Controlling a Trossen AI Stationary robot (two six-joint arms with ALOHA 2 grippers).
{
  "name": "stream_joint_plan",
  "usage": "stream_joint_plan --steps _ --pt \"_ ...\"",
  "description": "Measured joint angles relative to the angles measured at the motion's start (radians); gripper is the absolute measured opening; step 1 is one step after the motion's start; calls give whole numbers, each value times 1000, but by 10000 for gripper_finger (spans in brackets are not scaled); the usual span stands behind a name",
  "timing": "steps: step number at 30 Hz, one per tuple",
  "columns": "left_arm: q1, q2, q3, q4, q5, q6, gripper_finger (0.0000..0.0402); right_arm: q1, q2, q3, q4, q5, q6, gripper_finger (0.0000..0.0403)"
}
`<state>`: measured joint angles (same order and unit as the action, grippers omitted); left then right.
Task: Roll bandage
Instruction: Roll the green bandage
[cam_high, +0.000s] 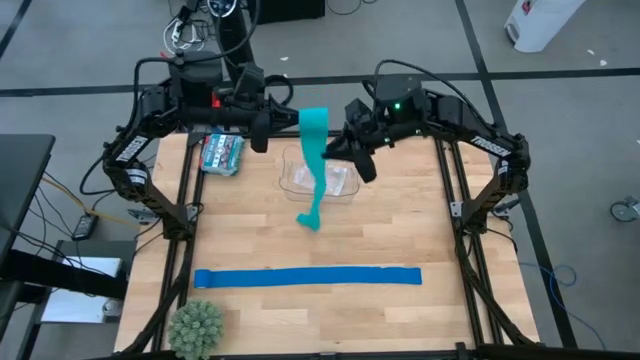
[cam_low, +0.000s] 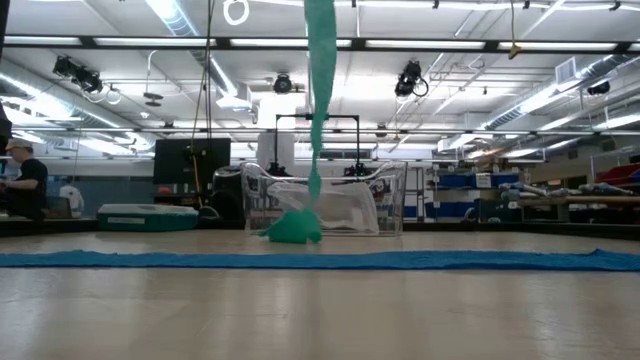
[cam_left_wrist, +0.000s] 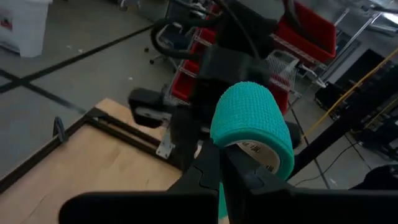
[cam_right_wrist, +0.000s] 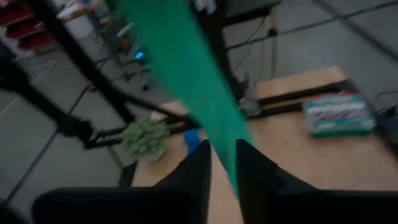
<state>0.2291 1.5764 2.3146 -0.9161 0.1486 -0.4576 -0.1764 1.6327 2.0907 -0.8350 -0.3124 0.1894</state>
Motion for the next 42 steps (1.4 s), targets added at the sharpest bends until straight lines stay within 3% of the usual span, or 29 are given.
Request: stream_joint_plan --steps 4,9,14,19,30,42 --pt "0 0 0 -31 19 -19 6 11 -8 0 -56 4 6 126" --pt "0 0 -4 -53 60 -34 6 17 -24 0 7 123 -22 175" --pt "0 1 -9 -77 118 -78 6 69 -60 0 85 331 -190 181" --pt "24 0 -9 -111 169 -155 6 114 -75 0 125 440 -325 177" --pt "92 32 -9 -107 313 -287 8 144 -76 0 179 503 -399 174" --pt "93 55 -9 -66 335 -333 11 150 -76 0 196 466 -423 174"
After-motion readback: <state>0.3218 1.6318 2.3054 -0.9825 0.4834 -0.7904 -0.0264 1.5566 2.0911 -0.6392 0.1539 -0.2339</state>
